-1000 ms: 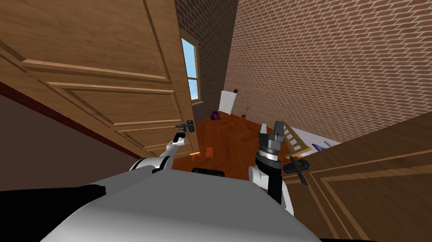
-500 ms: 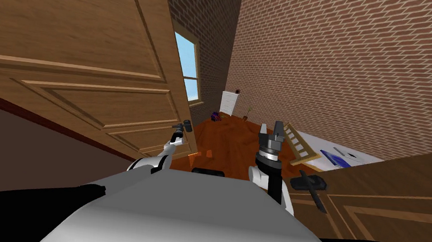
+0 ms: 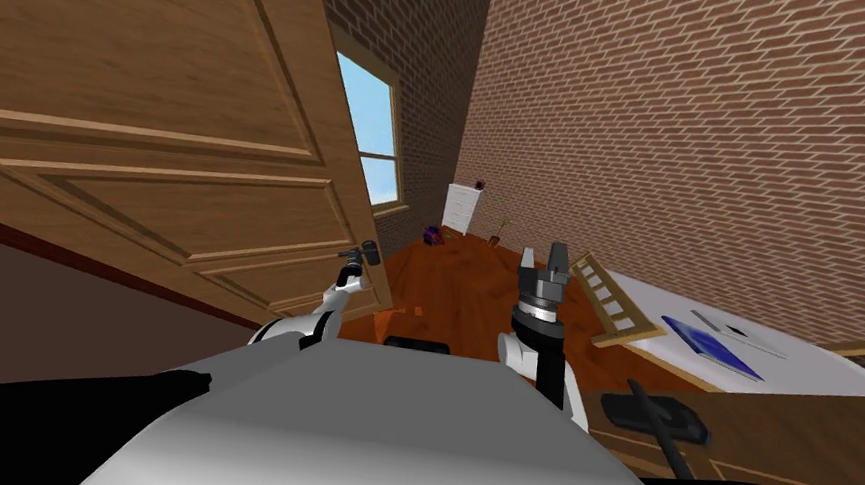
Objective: Push the door open
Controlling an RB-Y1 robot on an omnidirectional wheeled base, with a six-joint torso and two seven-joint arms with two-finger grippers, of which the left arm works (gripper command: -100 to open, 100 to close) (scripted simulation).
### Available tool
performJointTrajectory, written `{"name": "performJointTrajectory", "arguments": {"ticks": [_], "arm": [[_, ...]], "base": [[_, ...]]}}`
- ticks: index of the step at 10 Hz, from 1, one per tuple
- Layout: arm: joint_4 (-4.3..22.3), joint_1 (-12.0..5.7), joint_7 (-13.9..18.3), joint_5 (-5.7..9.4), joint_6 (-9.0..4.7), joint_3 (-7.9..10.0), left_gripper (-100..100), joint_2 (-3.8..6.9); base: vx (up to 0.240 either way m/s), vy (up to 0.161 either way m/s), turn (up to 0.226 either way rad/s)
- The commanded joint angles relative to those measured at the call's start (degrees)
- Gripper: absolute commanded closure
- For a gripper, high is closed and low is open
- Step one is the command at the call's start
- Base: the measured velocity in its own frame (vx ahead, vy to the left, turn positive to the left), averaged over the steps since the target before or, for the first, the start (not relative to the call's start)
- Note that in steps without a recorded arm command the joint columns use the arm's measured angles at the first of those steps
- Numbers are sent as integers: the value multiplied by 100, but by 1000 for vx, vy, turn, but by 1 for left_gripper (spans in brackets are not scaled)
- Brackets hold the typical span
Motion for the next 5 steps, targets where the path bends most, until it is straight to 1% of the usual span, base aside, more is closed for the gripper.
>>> {"name": "performJointTrajectory", "arguments": {"ticks": [1,3,4,5], "arm": [[54,-14,-9,26,-35,69,100,78],[64,-2,-37,54,-42,149,100,113],[80,15,-29,45,-31,125,100,93],[85,31,-77,91,-48,243,100,147]], "base": [[182,-48,52],[169,-63,58],[69,-23,42],[138,-2,39]]}}
